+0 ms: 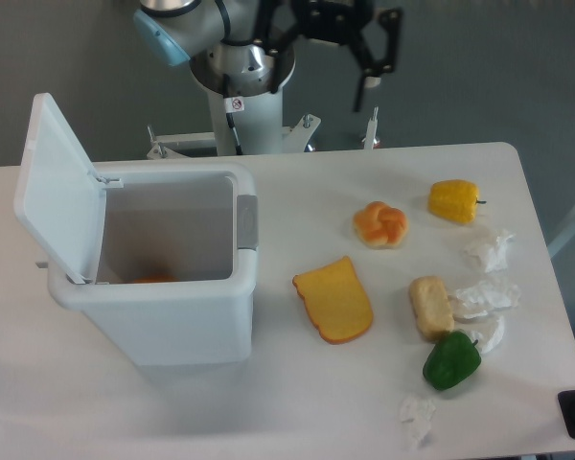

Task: Close the trash can
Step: 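Move the gripper over toward the raised white trash can lid, then lower the gripper behind the raised lid and contact its back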

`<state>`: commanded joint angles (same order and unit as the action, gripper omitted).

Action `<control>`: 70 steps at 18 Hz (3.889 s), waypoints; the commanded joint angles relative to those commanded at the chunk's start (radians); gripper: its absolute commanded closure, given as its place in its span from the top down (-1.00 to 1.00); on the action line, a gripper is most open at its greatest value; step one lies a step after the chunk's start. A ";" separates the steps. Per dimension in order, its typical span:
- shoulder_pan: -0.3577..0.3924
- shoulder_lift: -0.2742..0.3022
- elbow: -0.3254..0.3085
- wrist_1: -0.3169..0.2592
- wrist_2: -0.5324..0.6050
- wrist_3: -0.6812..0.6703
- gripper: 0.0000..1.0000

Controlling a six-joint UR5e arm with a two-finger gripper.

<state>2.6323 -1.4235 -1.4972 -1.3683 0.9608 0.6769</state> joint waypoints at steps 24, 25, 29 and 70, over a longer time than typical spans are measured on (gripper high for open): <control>-0.186 0.015 0.012 0.051 -0.347 -0.224 1.00; -0.192 0.014 0.011 0.049 -0.347 -0.226 1.00; -0.225 0.005 0.006 0.051 -0.347 -0.227 1.00; -0.479 -0.126 -0.035 0.152 -0.261 -0.231 1.00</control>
<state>2.1537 -1.5494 -1.5324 -1.2164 0.6994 0.4464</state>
